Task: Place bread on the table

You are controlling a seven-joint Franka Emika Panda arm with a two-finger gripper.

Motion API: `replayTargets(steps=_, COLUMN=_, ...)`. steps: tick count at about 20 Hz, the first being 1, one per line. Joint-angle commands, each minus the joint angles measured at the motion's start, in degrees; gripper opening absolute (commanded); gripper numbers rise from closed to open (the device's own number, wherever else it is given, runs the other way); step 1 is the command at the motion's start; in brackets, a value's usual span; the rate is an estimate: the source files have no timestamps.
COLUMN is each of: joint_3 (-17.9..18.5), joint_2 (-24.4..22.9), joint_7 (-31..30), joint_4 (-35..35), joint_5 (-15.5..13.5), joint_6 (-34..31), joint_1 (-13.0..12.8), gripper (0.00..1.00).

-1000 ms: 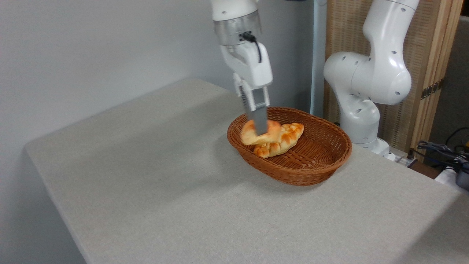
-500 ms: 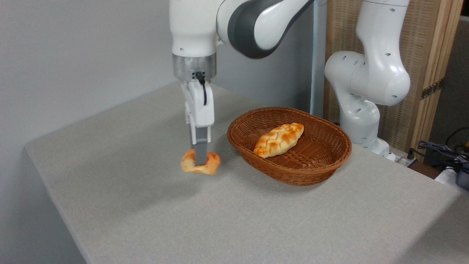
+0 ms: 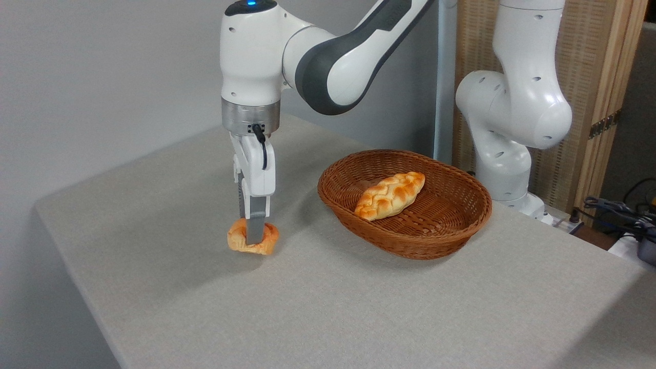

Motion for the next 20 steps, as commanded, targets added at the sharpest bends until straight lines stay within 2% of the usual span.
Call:
replayTargets(steps=1, joint_3=0.77, joint_2=0.41, joint_7=-0.40, joint_4=0.82, joint_5=-0.77, joint_6=2.01, joint_1=-0.87, gripper=1.00)
replayTargets(steps=15, joint_3=0.86, joint_2=0.32, joint_7=-0.05, joint_4=0.91, joint_5=-0.68, joint_6=2.19, joint_1=-0.78, gripper=1.00)
replayTargets(steps=20, joint_3=1.99, joint_2=-0.64, joint_7=-2.50, joint_4=4.15, joint_5=-0.86, joint_6=0.18, joint_1=-0.61, gripper=1.00)
